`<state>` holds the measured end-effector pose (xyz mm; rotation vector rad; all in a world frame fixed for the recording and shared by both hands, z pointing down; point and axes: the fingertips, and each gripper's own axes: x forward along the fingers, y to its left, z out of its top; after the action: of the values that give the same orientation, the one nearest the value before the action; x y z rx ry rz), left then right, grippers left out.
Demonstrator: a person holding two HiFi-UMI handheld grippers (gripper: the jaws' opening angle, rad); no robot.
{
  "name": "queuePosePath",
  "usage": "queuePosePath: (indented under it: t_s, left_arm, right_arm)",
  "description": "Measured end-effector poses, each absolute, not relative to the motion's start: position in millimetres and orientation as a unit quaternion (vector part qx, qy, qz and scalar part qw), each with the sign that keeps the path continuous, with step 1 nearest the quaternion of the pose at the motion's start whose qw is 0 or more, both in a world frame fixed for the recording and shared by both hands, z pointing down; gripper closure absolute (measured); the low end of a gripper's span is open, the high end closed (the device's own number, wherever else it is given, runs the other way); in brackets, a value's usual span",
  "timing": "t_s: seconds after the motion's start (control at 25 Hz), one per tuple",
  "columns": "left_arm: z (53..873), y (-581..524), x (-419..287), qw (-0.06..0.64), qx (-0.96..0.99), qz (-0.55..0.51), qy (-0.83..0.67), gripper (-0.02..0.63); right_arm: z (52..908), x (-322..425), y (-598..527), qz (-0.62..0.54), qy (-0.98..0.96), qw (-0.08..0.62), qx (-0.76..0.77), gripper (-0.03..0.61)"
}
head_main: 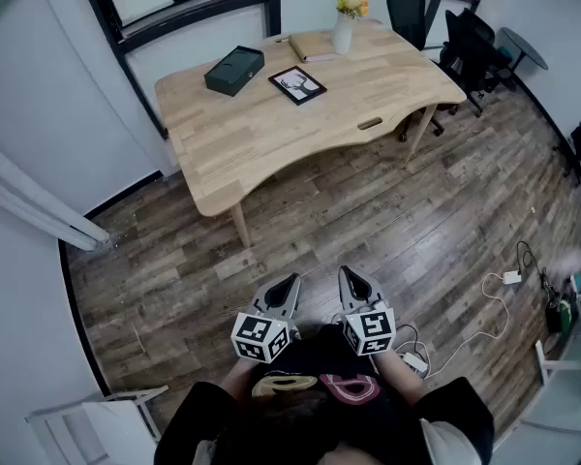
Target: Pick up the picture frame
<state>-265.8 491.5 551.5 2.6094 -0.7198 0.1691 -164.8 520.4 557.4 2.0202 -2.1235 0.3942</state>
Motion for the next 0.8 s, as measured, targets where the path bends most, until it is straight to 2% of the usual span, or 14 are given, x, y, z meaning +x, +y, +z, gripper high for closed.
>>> queuePosePath:
  t_s: [0.4,0.8]
  left_arm:
    - [557,477,-267,0.218,0.937,0.058,-0.265,0.595]
    - [563,437,-241,0.239,0.917,0.045,-0.315,0.595]
  right_arm:
    - [559,-175,521,0.097,-0.719,0.109,0.679,0.57]
    - [566,-112,473,0.146,-0.712,0.068,0.684,0.569]
